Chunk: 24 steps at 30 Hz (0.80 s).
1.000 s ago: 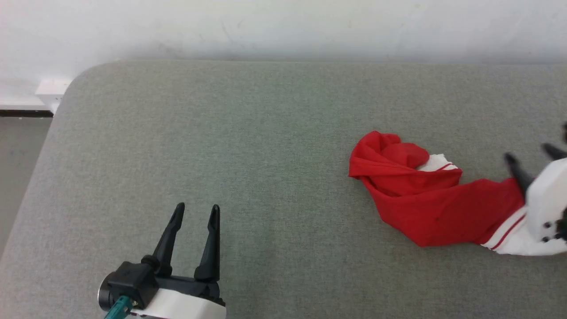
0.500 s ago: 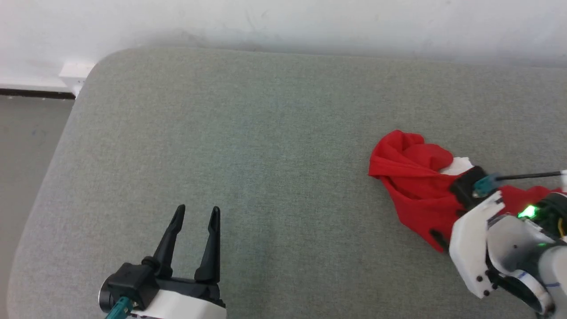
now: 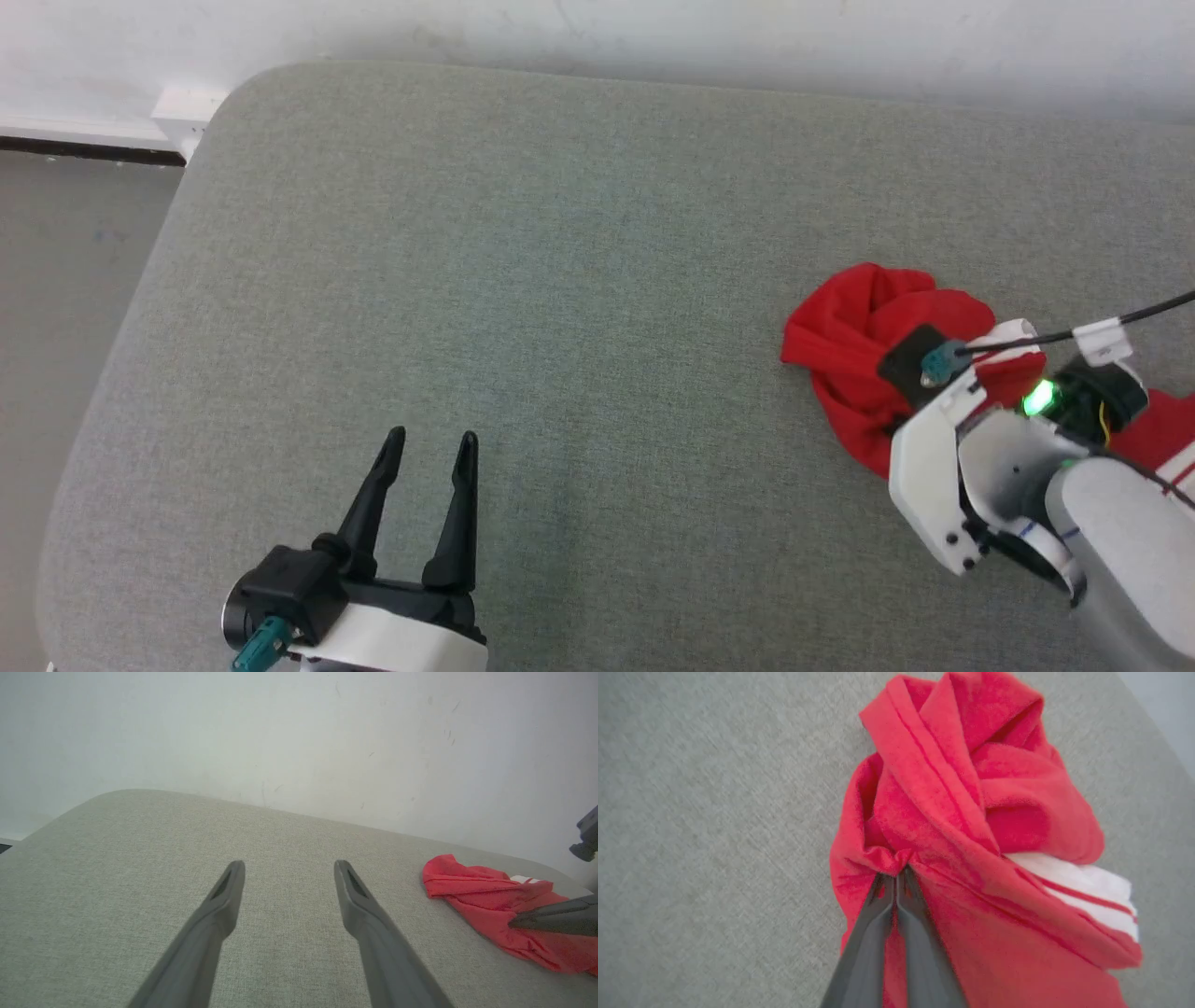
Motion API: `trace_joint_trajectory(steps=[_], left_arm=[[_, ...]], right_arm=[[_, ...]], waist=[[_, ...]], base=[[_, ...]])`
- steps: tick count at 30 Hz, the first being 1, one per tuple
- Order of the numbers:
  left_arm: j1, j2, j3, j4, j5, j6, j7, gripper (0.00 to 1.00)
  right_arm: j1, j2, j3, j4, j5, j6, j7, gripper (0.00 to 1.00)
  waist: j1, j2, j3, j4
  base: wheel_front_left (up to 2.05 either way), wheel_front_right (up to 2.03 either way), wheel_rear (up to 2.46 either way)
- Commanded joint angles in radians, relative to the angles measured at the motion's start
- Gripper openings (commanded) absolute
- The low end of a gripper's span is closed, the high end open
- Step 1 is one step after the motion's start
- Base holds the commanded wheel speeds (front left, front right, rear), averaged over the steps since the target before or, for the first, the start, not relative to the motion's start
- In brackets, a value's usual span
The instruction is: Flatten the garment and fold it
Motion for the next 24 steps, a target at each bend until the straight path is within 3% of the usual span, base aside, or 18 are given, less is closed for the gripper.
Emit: trace_joint_trajectory(steps=[1,8,16,20,24], left_arm=[[-0.018,-0.002,0.002,0.004,-0.004,-0.003,-0.005,1.0],[-0.016,-0.002,0.014,0.009,0.002,0.0,-0.005,1.0],[0.002,-0.002,0.008,0.007,-0.002,0.009,-0.005,1.0],[0.008,-0.002,0.005,0.003,-0.007,0.009,-0.005,1.0],[0.008,-0.002,0.004,0.005,-0.01,0.008,-0.005,1.0]], right_arm=[[-0.034,0.01,-0.002,-0.004,0.002,-0.001,-0.029,0.0],[-0.123,0.051,-0.054,-0.093,-0.026,-0.001,-0.155,0.0],[-0.035,0.075,0.139,-0.259,0.058,-0.001,-0.139,0.0],[0.089,0.031,0.233,-0.307,0.134,-0.001,-0.07,0.0],[0.217,-0.061,0.253,-0.307,0.195,-0.001,0.036,0.0]], waist=[[-0.0001,0.0,0.0,-0.003],[-0.0001,0.0,-0.041,-0.038],[-0.0001,0.0,-0.079,-0.071],[-0.0001,0.0,-0.07,-0.076],[-0.0001,0.0,-0.063,-0.074]], base=[[0.0,0.0,0.0],[0.0,0.0,0.0],[0.0,0.0,0.0],[0.0,0.0,0.0],[0.0,0.0,0.0]])
